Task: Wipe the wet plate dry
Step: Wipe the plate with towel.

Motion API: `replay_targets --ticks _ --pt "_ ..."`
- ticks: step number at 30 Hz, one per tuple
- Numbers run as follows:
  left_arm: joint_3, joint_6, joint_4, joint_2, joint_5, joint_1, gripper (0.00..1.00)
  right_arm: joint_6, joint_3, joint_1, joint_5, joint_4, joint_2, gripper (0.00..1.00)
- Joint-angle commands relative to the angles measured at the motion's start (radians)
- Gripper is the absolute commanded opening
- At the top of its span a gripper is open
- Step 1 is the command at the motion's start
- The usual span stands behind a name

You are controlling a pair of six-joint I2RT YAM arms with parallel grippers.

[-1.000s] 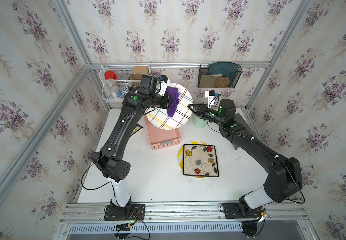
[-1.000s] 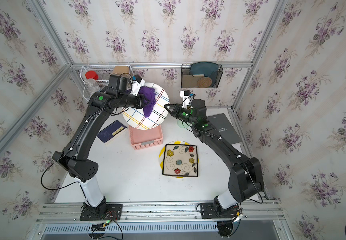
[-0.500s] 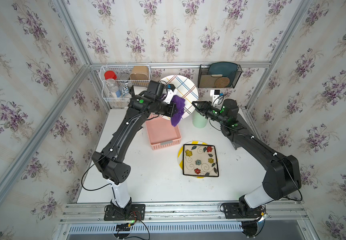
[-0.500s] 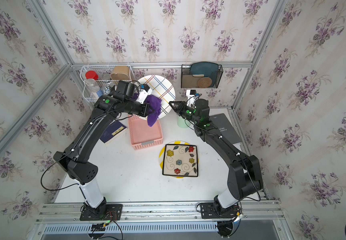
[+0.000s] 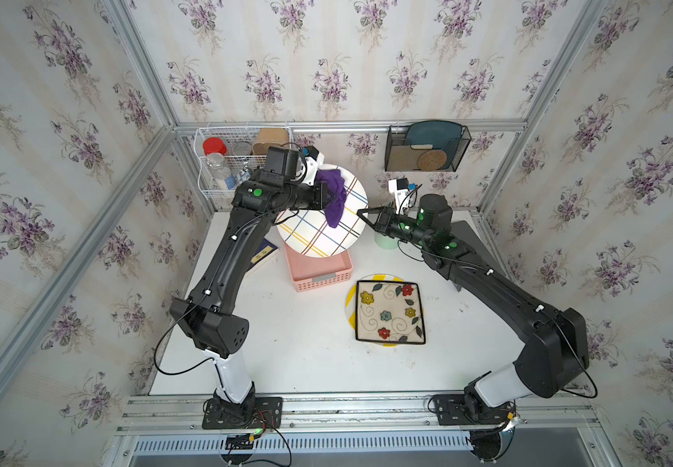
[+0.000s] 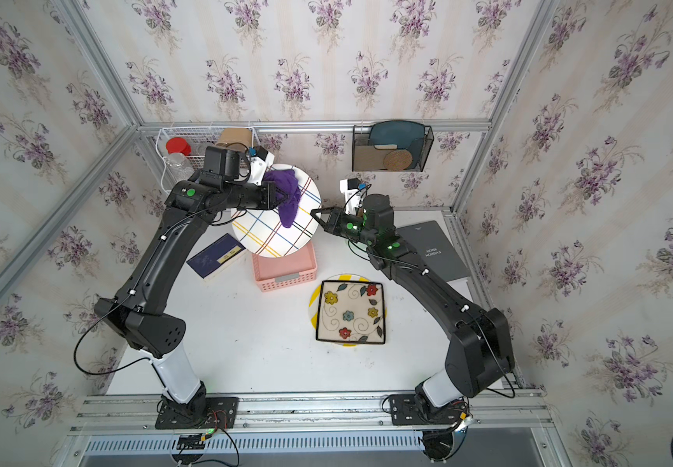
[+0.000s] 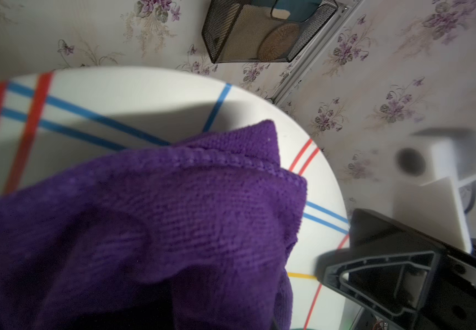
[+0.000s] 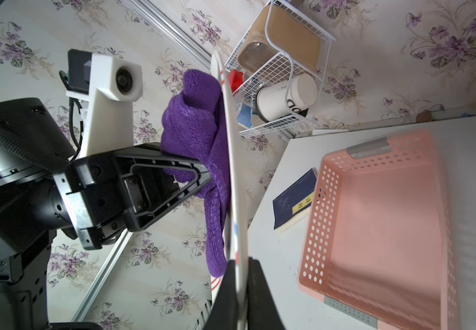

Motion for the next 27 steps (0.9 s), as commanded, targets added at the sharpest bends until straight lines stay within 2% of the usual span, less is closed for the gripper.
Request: replay_targets --ticks 1,4,7,8,12,14,16,18,20,24,27 --pt "0.017 -0.024 0.045 -0.007 -0.075 0.017 0.00 0.026 -0.003 -0.061 -0.107 0.203 -0.037 0.00" --pt "0.012 -0.054 0.021 -0.019 -0.131 0.051 0.00 0.080 -0.033 -0.124 -0.108 0.280 -0.067 0.00" --pt "-0.017 -0.069 0.014 -0.038 -0.095 0.081 0.00 -0.019 0.024 -0.093 -0.103 0.170 -0.072 0.00" --pt "-0.036 -0.072 0.028 -0.050 -0.064 0.090 0.00 -0.014 0.029 -0.091 -0.112 0.161 -0.071 0.00" --pt "-0.155 -0.139 0.133 -0.133 0.010 0.139 0.00 0.291 -0.077 -0.214 -0.088 0.496 -0.108 0.00" --pt "-0.219 -0.212 0.210 -0.173 0.082 0.178 0.00 0.373 -0.090 -0.296 -0.074 0.590 -0.124 0.00" --pt "-0.267 -0.341 0.320 -0.204 0.220 0.217 0.00 0.379 -0.062 -0.337 -0.092 0.593 -0.137 0.00" --pt "-0.329 -0.497 0.564 -0.227 0.384 0.238 0.00 0.382 -0.037 -0.358 -0.123 0.598 -0.140 0.00" --pt "-0.354 -0.703 0.804 -0.222 0.481 0.243 0.00 0.423 -0.034 -0.360 -0.137 0.651 -0.135 0.00" --pt "-0.316 -1.020 1.178 -0.161 0.565 0.227 0.00 0.554 -0.065 -0.346 -0.154 0.822 -0.098 0.00" --pt "-0.249 -1.218 1.414 -0.101 0.564 0.206 0.00 0.558 -0.069 -0.315 -0.173 0.833 -0.081 0.00"
